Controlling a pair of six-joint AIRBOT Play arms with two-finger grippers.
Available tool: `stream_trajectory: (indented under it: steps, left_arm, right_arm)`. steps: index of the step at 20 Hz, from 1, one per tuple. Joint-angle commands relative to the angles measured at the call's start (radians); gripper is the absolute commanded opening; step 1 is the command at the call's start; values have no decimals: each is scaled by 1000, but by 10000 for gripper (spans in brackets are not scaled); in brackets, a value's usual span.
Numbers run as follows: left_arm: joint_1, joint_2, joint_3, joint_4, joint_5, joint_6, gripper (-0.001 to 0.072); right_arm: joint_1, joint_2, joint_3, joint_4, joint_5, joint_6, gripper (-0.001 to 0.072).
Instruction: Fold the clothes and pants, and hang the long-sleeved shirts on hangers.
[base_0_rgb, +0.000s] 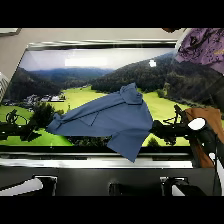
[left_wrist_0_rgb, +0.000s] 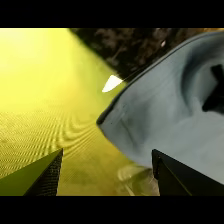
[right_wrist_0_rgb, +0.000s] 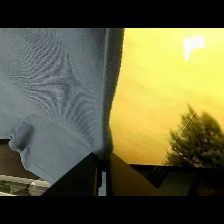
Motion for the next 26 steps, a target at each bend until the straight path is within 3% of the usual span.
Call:
stream_trajectory:
  steps: [1,7,8,10,11,14,16,19,22,26]
  left_arm:
    - [-30,-11,-6,-25,60,14,605]
    - [-99,-48,-6,-25,132,13,599]
    - [-105,-50,-6,-24,138,13,503]
    - [-107,-58,-6,-24,137,13,113]
    - [-107,-56,-6,-25,135,13,17]
    - [-113,-39,-5,-56,120,11,15]
    - [-131,-1,8,-66,110,10,14]
    - [-193,98,93,-66,109,-23,13]
    - [-258,200,299,-65,108,-77,12]
    - [-281,293,726,-55,106,-191,12]
  right_arm:
    - [-1,1,1,0,9,0,27]
    - [1,21,3,0,31,0,27]
    - [1,30,4,-1,28,0,27]
    - [1,46,8,-1,29,1,27]
    - [1,52,13,-1,29,4,27]
    - [1,58,50,6,31,-24,27]
    - [1,58,105,82,35,-175,26]
    - [1,58,267,112,29,-283,26]
    - [1,58,499,98,11,-366,26]
    - [1,59,896,-40,61,-341,26]
